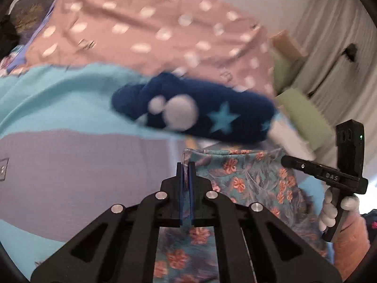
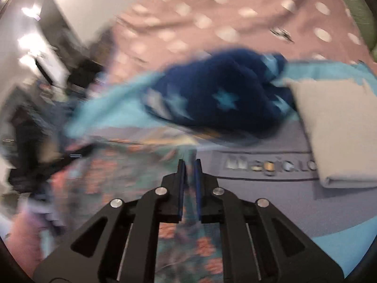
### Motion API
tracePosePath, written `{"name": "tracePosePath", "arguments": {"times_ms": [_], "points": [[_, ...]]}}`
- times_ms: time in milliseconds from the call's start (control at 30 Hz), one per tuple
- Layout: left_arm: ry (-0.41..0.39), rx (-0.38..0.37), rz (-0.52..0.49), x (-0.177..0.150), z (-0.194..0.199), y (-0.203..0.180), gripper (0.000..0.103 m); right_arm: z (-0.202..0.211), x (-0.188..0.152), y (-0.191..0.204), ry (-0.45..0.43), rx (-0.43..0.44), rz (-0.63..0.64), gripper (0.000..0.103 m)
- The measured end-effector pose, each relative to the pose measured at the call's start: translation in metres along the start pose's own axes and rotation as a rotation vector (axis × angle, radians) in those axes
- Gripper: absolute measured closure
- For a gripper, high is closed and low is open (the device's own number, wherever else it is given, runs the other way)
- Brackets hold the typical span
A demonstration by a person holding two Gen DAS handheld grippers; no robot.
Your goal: Fold small clothes
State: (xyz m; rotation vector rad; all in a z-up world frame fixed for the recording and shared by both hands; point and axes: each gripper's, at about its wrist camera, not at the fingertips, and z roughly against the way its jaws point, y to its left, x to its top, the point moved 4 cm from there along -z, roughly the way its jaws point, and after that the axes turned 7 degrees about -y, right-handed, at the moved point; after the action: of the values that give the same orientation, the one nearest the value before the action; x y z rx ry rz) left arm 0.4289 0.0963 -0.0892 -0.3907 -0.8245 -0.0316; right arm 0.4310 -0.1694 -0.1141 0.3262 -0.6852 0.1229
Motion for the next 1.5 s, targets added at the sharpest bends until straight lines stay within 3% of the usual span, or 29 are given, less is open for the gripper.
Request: {"name": "tracePosePath", "arguments": {"times_ms": [133,200,267,300,333,400,467,567,600,633,667,700,733,800,867,933,1033,1133,1167,1200,1333,1400,1500], "points": [[0.026,0.079,-0.057,-0.006,-0.003,0.0,0.097,0.028,-0.003,-0.018,-0.051,0.041,-0.083,0.088],[-0.001,0.085,-0.033,-0.002,0.015,0.008,0.079,0.064,-0.009,-0.03,-0.084,0.039,-0.062,0.087],[-0.032,0.068,-0.031,-0.003,0.044,0.018,0.067,0.093,-0.021,-0.043,-0.101,-0.02,0.004,0.076],[-0.049,0.073,-0.053,-0.006,0.063,0.022,0.057,0.106,-0.032,-0.054,-0.098,-0.052,0.027,0.058],[-0.056,0.1,-0.078,-0.009,0.075,0.027,0.055,0.113,-0.043,-0.065,-0.084,-0.065,0.031,0.046],[-0.043,0.179,-0.104,-0.018,0.093,0.047,0.049,0.115,-0.061,-0.087,-0.043,-0.05,-0.006,0.046],[0.002,0.232,-0.016,-0.033,0.103,0.086,0.046,0.109,-0.074,-0.104,-0.011,-0.024,-0.088,0.048],[0.078,0.215,0.156,-0.053,0.098,0.123,0.046,0.102,-0.078,-0.105,-0.023,0.097,-0.187,0.051],[0.072,0.201,0.167,-0.055,0.095,0.124,0.046,0.098,-0.076,-0.1,-0.021,0.152,-0.21,0.067],[0.06,0.194,0.161,-0.055,0.094,0.123,0.046,0.095,-0.076,-0.095,-0.015,0.158,-0.214,0.098],[0.05,0.164,0.161,-0.054,0.093,0.119,0.052,0.093,-0.075,-0.09,-0.013,0.137,-0.211,0.101],[0.041,0.133,0.162,-0.053,0.093,0.114,0.095,0.096,-0.073,-0.088,-0.052,0.083,-0.205,0.101],[0.039,0.147,0.145,-0.052,0.092,0.108,0.1,0.101,-0.072,-0.092,-0.096,0.022,-0.22,0.101],[-0.011,0.287,0.014,-0.052,0.098,0.098,0.102,0.1,-0.076,-0.107,-0.121,-0.055,-0.278,0.102],[0.005,0.394,-0.012,-0.059,0.093,0.109,0.103,0.094,-0.087,-0.117,-0.107,-0.018,-0.325,0.102],[-0.013,0.349,0.093,-0.062,0.098,0.125,0.103,0.101,-0.086,-0.119,-0.128,0.006,-0.36,0.1],[-0.065,0.248,0.204,-0.059,0.123,0.128,0.102,0.126,-0.085,-0.118,-0.159,0.007,-0.395,0.07],[-0.105,0.248,0.194,-0.06,0.157,0.116,0.078,0.171,-0.095,-0.098,-0.219,-0.025,-0.299,0.068],[-0.121,0.24,0.177,-0.064,0.173,0.108,0.063,0.185,-0.102,-0.093,-0.238,-0.036,-0.268,0.065],[-0.135,0.229,0.163,-0.07,0.187,0.101,0.053,0.208,-0.117,-0.082,-0.274,-0.068,-0.21,0.057],[-0.146,0.135,0.131,-0.123,0.245,0.067,0.037,0.269,-0.179,-0.053,-0.397,-0.233,-0.126,0.02],[-0.137,0.118,0.149,-0.16,0.268,0.057,0.029,0.3,-0.215,-0.044,-0.455,-0.303,-0.129,0.017],[-0.104,0.082,0.197,-0.212,0.292,0.05,0.028,0.319,-0.254,-0.042,-0.381,-0.281,-0.153,0.017]]}}
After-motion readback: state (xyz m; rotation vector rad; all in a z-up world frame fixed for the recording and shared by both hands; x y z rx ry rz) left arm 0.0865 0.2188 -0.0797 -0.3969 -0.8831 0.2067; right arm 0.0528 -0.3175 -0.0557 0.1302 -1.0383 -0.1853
